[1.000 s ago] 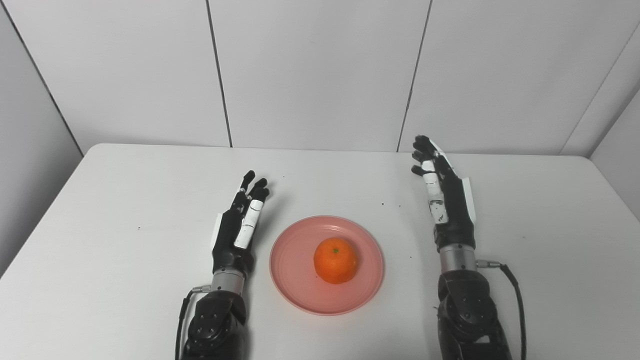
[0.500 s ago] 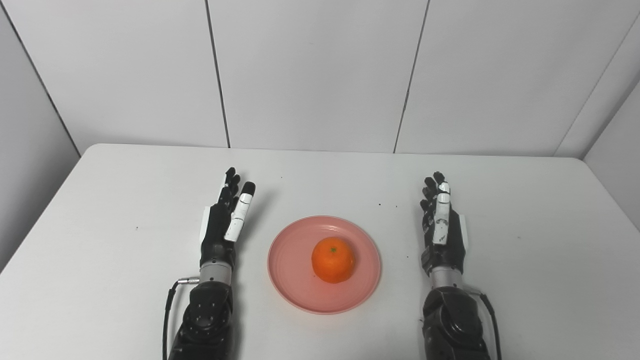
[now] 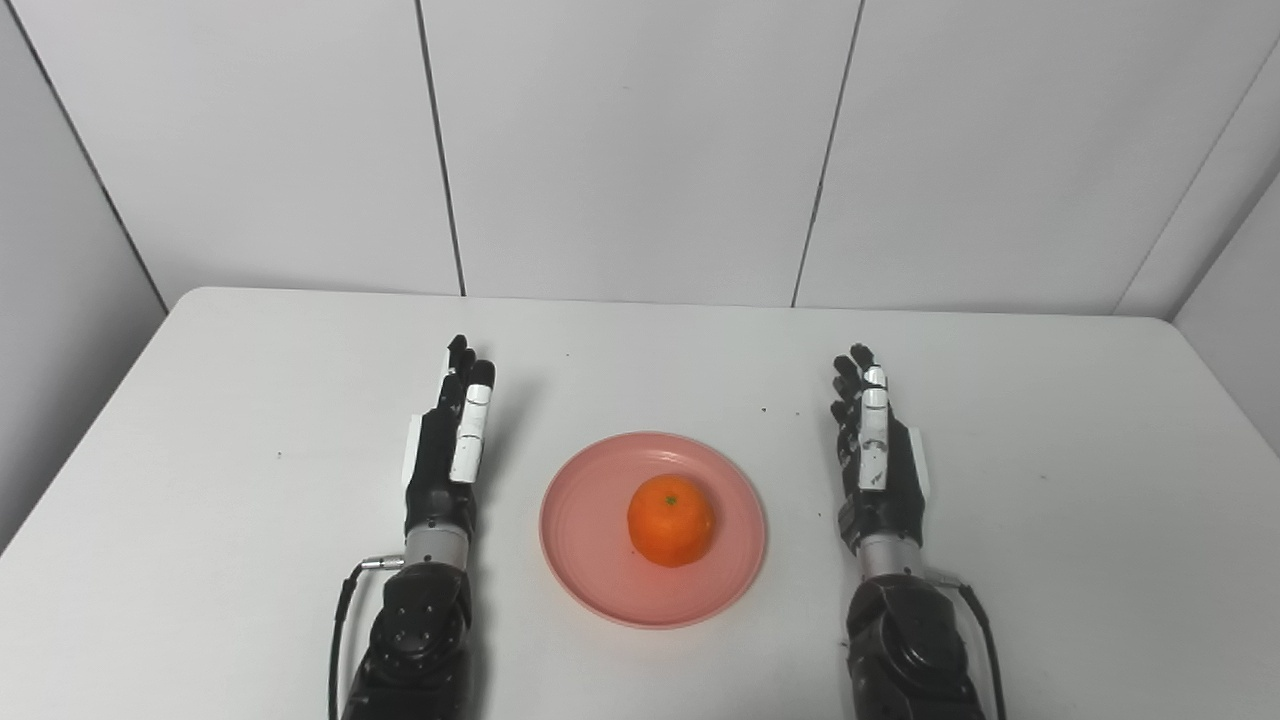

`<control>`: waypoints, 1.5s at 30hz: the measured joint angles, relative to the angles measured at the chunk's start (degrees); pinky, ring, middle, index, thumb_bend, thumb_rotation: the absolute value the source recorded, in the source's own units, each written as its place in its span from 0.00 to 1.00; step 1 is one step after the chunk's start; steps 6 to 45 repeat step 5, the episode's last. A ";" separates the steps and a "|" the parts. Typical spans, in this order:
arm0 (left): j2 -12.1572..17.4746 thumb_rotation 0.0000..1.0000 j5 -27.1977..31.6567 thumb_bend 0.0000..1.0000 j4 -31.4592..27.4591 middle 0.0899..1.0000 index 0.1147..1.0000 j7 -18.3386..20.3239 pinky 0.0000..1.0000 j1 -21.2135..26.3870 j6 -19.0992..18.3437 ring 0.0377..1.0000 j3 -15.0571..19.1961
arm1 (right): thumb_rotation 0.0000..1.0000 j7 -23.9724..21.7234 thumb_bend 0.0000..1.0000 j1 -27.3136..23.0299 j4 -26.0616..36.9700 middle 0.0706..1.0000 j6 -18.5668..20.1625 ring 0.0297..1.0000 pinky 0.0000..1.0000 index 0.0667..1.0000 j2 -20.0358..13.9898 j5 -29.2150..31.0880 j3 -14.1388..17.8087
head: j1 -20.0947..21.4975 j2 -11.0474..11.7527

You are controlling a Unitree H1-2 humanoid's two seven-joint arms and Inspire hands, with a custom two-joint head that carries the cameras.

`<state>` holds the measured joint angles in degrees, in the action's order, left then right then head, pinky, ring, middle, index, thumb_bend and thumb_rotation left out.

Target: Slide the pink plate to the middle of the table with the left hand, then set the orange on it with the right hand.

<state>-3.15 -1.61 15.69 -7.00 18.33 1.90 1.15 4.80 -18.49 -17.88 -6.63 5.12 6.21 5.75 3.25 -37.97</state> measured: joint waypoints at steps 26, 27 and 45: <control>-0.02 1.00 0.59 0.83 0.00 1.00 1.00 0.00 1.00 -0.04 0.18 1.00 0.00 | 1.00 -0.15 0.82 0.03 0.01 0.93 0.01 0.96 1.00 0.94 -0.05 0.00 -0.14 | 0.00 -0.09; -0.02 1.00 0.59 0.83 0.00 1.00 1.00 0.00 1.00 -0.04 0.18 1.00 0.00 | 1.00 -0.15 0.82 0.03 0.01 0.93 0.01 0.96 1.00 0.94 -0.05 0.00 -0.14 | 0.00 -0.09; -0.02 1.00 0.59 0.83 0.00 1.00 1.00 0.00 1.00 -0.04 0.18 1.00 0.00 | 1.00 -0.15 0.82 0.03 0.01 0.93 0.01 0.96 1.00 0.94 -0.05 0.00 -0.14 | 0.00 -0.09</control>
